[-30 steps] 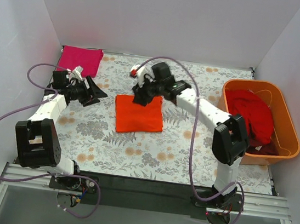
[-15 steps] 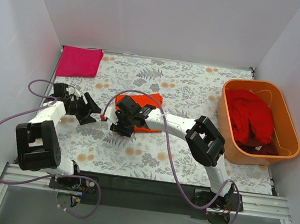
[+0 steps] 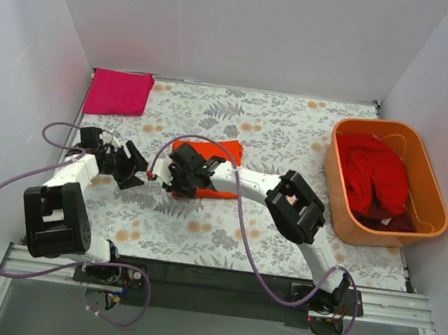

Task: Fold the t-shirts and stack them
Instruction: Fold the tshirt, then neatly place the folded tshirt to the corner

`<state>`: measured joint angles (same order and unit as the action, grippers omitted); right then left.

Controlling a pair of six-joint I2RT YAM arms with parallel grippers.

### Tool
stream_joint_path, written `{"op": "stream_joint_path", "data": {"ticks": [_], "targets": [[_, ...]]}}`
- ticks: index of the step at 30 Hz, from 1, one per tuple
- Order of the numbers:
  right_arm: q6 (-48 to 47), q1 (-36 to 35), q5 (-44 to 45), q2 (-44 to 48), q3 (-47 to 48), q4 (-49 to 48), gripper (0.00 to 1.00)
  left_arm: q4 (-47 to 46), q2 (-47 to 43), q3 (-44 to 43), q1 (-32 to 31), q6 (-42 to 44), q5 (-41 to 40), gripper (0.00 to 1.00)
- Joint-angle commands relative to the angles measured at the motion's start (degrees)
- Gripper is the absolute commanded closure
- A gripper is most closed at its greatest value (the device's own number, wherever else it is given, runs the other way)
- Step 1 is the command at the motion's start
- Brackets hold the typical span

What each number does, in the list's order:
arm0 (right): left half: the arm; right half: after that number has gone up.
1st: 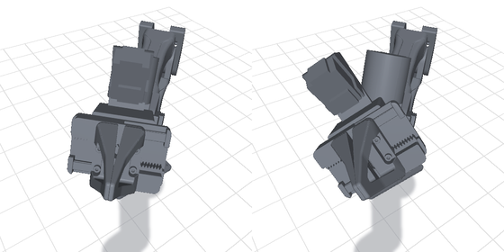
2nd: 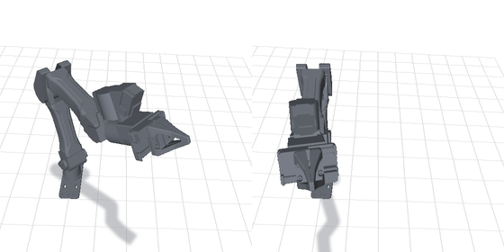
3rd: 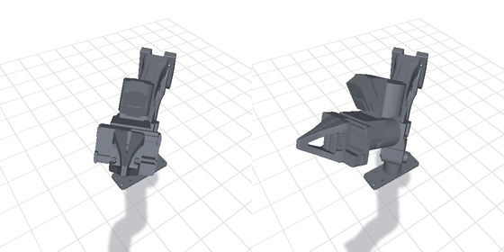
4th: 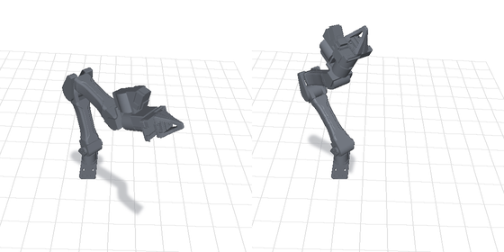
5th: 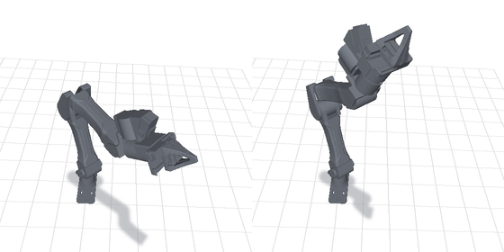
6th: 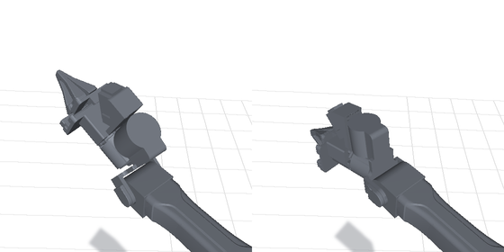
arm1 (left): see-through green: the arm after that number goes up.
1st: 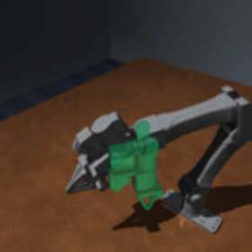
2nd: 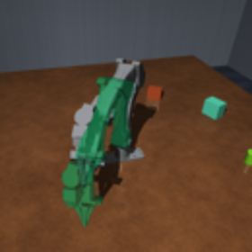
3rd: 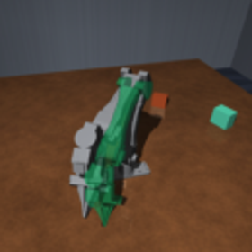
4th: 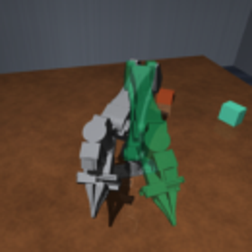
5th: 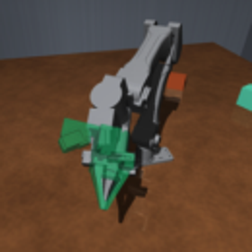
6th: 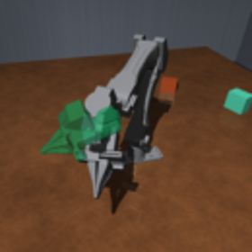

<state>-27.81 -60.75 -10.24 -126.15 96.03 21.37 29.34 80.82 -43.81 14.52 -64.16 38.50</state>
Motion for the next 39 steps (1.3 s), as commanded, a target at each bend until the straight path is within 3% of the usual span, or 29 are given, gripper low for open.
{"op": "stream_joint_path", "data": {"ticks": [1,2,5,12,20,27,31,35,39], "targets": [[-0.4,0.1,0.3,-1.4,-0.2,-1.5,0.88,-1.3,-1.8,1.2,0.2,-1.1,-0.5,0.36],[-0.3,0.5,0.3,-1.1,-0.6,-1.5,0.98,-1.4,-1.8,1.7,0.2,-1.7,-0.4,0.36],[0.3,2.1,-1.1,0.7,-2.0,-2.6,0.99,-2.7,-1.1,3.9,0.2,-3.2,1.0,0.34],[1.1,5.4,-10.8,5.6,-2.2,-5.5,0.99,-13.2,1.7,8.2,-1.9,-10.7,5.1,0.19],[2.8,5.5,-13.5,7.4,-1.7,-5.6,0.99,-27.7,6.9,9.3,-9.9,-22.3,2.5,0.16],[5.1,5.5,-15.7,9.8,-1.5,-7.1,0.99,-34.6,13.7,9.6,-12.8,-32.0,-1.4,0.15],[5.8,5.5,-16.0,10.3,-1.0,-7.6,0.99,-37.4,17.2,7.5,-15.5,-34.0,-1.1,0.23],[5.8,5.5,-16.1,10.6,-1.6,-7.9,0.99,-40.6,20.9,6.5,-17.4,-36.6,1.1,0.41],[5.6,5.5,-15.9,10.7,-2.2,-8.4,0.99,-41.7,23.0,5.8,-18.2,-37.7,1.8,0.48]]}}
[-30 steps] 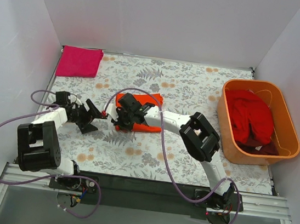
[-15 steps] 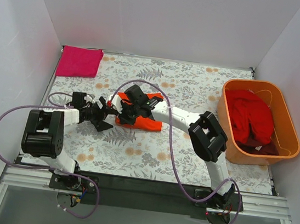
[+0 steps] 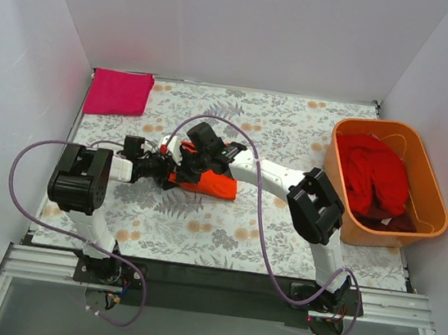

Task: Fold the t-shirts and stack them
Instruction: Neatly place the folded tshirt to the corner

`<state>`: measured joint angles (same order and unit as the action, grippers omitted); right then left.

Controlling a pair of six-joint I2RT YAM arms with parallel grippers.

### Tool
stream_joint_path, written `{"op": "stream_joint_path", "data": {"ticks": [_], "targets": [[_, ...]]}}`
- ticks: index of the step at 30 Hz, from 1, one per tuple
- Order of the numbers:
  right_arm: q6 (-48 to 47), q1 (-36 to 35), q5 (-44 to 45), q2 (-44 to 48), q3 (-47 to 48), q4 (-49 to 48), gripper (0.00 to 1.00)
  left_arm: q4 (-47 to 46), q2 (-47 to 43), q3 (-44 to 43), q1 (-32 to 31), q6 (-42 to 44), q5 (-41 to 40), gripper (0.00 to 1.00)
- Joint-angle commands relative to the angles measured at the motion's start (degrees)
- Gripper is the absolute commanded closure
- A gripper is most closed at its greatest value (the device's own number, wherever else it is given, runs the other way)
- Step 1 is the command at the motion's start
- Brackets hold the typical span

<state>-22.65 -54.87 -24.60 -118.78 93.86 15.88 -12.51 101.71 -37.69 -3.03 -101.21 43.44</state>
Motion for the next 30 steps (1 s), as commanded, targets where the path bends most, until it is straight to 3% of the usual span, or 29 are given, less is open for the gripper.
{"op": "stream_joint_path", "data": {"ticks": [1,3,6,8,10,12,13,14,15,17,18,21,25,30], "targets": [[0.5,-0.4,-1.4,3.4,-0.3,-3.0,0.99,0.0,2.3,-0.5,-0.8,-0.7,-3.1,0.50],[0.6,-0.3,-1.3,3.3,-0.5,-3.2,0.99,-0.1,2.7,-1.5,-0.8,-0.6,-3.2,0.56],[0.9,-0.3,-1.8,3.2,-0.3,-3.3,0.99,1.3,2.9,-4.7,-0.8,0.7,-4.5,0.76],[1.0,-0.2,-1.9,3.2,0.1,-3.3,0.99,5.6,3.7,-7.6,-0.8,4.0,-6.6,0.92],[1.0,0.3,-1.5,3.6,0.0,-3.2,0.97,11.9,4.7,-13.6,-0.8,10.5,-9.6,1.00],[1.5,1.7,-1.4,4.9,-0.6,-3.1,0.83,16.4,6.7,-20.3,-0.8,15.0,-11.6,1.00],[1.6,2.3,-1.4,5.4,-0.9,-3.0,0.75,20.4,7.5,-22.8,-0.8,21.2,-12.2,1.00],[1.6,3.1,-1.4,5.9,-1.1,-2.7,0.65,22.9,9.5,-25.9,-0.8,23.8,-14.5,1.00],[1.6,3.8,-1.1,6.6,-1.8,-2.3,0.49,25.3,10.5,-28.6,-0.8,26.5,-16.1,1.00],[1.3,6.3,-0.9,8.8,-2.9,-1.1,0.36,31.7,13.8,-37.1,-0.7,33.8,-19.3,1.00],[1.0,7.1,-0.6,9.6,-4.1,-0.8,0.23,33.3,14.6,-39.5,-0.7,35.9,-20.2,1.00],[-0.1,10.4,0.1,12.9,-6.1,1.2,0.09,36.7,18.3,-48.9,0.1,43.5,-21.3,1.00],[-2.1,14.5,1.7,17.3,-11.1,3.0,0.04,42.0,24.0,-62.1,0.7,55.5,-26.1,1.00],[-3.3,17.5,3.0,20.2,-14.8,4.2,0.02,45.2,30.0,-77.8,2.9,64.7,-25.5,1.00]]}}
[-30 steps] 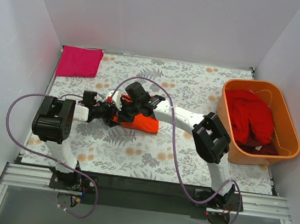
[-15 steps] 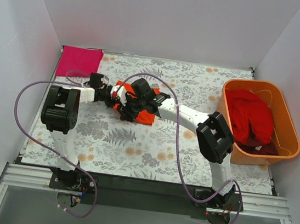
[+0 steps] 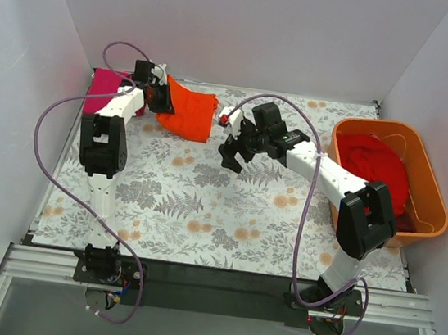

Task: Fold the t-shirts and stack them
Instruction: Neatly place the folded tshirt to the corner

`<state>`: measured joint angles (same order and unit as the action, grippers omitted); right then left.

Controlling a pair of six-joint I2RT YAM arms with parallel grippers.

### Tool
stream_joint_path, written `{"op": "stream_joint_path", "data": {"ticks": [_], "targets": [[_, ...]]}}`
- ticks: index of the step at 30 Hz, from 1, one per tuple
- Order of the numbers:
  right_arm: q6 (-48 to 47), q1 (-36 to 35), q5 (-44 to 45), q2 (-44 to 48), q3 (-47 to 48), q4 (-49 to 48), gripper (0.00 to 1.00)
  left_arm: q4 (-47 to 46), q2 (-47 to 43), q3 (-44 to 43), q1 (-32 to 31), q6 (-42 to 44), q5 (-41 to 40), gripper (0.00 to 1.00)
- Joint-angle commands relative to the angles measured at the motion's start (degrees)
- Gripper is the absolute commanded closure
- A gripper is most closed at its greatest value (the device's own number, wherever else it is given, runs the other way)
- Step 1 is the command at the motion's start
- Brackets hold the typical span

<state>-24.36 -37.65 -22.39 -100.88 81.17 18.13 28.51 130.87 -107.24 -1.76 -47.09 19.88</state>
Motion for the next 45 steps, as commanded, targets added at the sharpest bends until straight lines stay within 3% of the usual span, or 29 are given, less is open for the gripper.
{"op": "stream_joint_path", "data": {"ticks": [1,15,45], "targets": [[-1.7,0.5,0.9,2.5,-2.6,2.2,0.02,5.0,1.9,-10.1,1.7,11.6,-1.9,1.00],[-1.7,1.8,0.9,3.5,-5.4,2.6,0.02,-1.1,0.4,-14.8,5.8,23.9,-4.7,1.00],[-1.0,1.8,0.5,4.8,-7.3,3.0,0.02,-1.9,-10.5,-10.0,7.2,28.0,-2.6,1.00]]}}
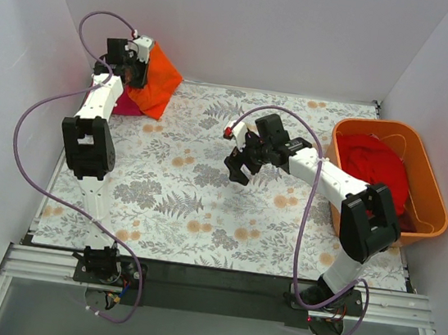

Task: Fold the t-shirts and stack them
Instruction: Neatly place the folded tshirt to the corner

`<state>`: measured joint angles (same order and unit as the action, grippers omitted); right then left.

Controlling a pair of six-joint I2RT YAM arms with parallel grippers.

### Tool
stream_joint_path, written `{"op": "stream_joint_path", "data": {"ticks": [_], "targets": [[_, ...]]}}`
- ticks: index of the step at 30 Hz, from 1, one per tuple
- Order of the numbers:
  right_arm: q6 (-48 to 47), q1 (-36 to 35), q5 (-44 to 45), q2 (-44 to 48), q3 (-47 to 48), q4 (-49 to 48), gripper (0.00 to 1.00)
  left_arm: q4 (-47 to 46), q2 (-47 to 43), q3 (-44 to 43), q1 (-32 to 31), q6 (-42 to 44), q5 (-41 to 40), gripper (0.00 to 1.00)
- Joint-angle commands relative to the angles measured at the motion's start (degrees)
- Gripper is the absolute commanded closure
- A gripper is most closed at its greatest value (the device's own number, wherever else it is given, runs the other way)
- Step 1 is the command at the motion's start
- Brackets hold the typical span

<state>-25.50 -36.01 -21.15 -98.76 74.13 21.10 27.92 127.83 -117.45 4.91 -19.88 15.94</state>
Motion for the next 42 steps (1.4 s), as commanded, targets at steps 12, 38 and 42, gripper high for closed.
{"op": "stream_joint_path", "data": {"ticks": [12,38,42], "targets": [[0.3,0.1,-0.8,2.9,-0.9,0.1,0.02,-0.1,-9.8,0.3,1.7,0.2,2.2,1.00],[0.0,-0.2,-0.8,2.2,-0.9,0.1,0.02,2.0,-8.0,-1.5,4.3,0.4,2.3,1.00],[0.0,-0.2,-0.5,1.8,-0.6,0.2,0.02,2.1,-5.8,-2.3,5.2,0.4,2.2,1.00]]}}
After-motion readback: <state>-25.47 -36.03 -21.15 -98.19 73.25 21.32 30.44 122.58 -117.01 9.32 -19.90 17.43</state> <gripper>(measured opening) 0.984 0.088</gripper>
